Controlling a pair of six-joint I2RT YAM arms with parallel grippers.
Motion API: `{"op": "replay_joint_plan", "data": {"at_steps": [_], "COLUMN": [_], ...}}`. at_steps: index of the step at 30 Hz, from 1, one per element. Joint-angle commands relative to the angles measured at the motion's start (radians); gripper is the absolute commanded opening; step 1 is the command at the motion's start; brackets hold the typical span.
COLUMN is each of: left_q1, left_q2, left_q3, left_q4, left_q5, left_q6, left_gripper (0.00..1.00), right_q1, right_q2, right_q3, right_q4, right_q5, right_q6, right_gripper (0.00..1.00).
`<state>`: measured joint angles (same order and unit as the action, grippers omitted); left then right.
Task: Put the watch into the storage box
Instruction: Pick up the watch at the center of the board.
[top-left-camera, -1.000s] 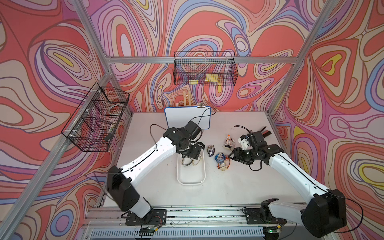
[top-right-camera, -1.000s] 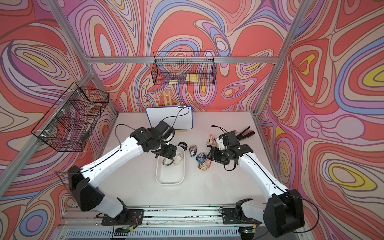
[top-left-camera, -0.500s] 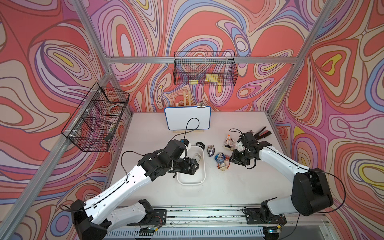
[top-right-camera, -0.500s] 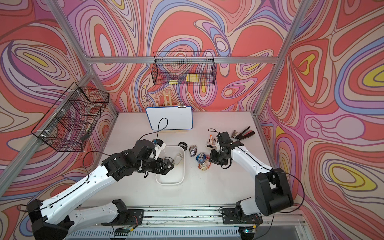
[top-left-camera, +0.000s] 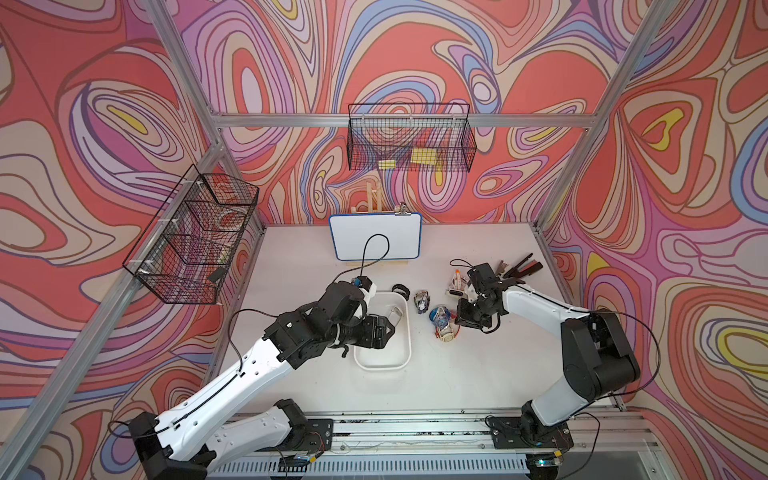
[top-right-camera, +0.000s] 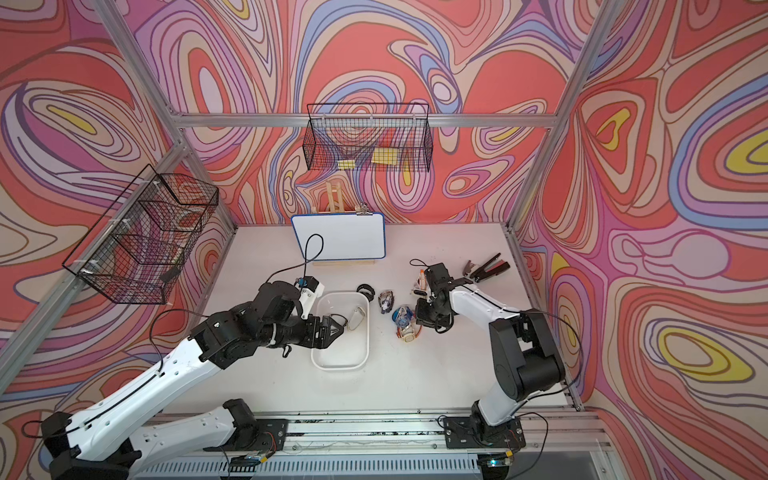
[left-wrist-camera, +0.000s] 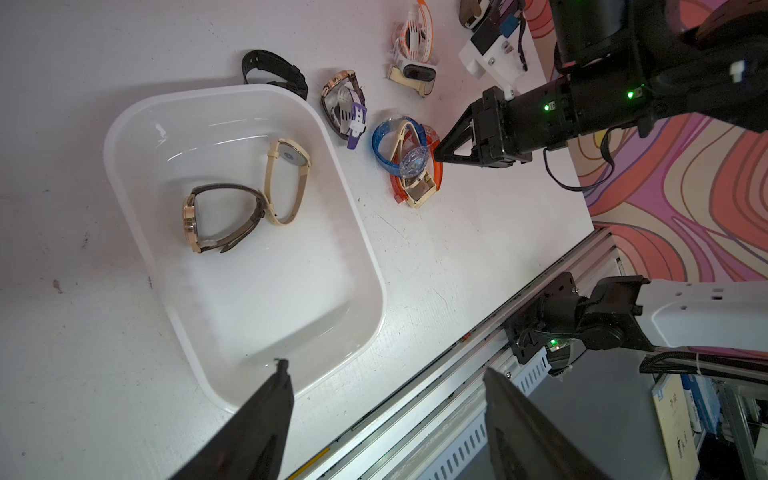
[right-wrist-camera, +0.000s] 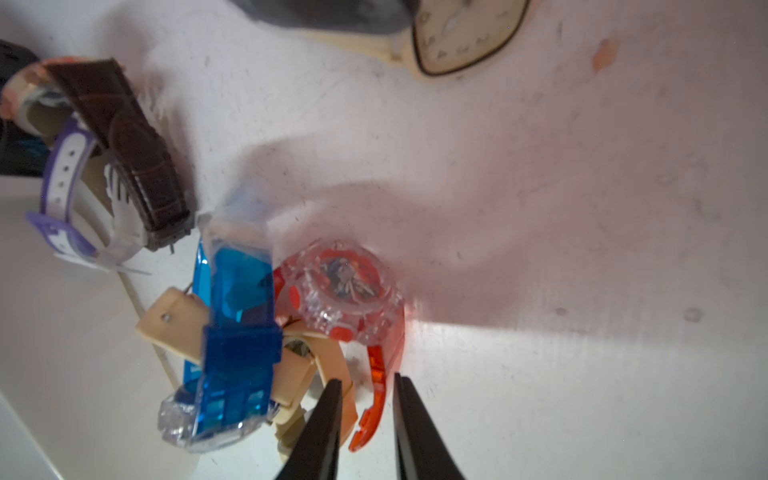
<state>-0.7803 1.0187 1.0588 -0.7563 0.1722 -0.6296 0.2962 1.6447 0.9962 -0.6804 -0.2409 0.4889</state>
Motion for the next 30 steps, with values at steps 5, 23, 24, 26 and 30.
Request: {"op": "replay_joint_plan", "data": {"at_steps": [5, 23, 24, 26, 30], "left_q1": [-0.005, -0.005, -0.005, -0.005, -0.005], "left_q2": [-0.014, -0.026, -0.026, -0.025, -0.017], "left_q3": [-0.022, -0.045, -0.046, -0.048, -0.049], "left_q4": [-0.006, -0.006, -0.004, 0.000, 0.006], "left_q5": [-0.026, -0.037, -0.038, -0.039, -0.034], "left_q6": [0.000, 0.001, 0.001, 0.002, 0.001], "left_gripper": [0.76, 0.76, 0.76, 0.76, 0.76], "right_q1": [0.014, 0.014, 0.014, 0.013, 0.014], "right_q2": [0.047, -0.109, -0.122, -0.141, -0.168], "right_q3": [0.017, 0.010, 0.013, 0.023, 0.058], "right_q4": [0.021, -0.088, -0.096, -0.113, -0.144], "right_q5": [0.054, 0.136, 0.144, 0.172, 0.218], "right_q6": [-0.011, -0.024, -0.023, -0.020, -0.025], "right_gripper": [0.12, 0.00, 0.00, 0.00, 0.00]}}
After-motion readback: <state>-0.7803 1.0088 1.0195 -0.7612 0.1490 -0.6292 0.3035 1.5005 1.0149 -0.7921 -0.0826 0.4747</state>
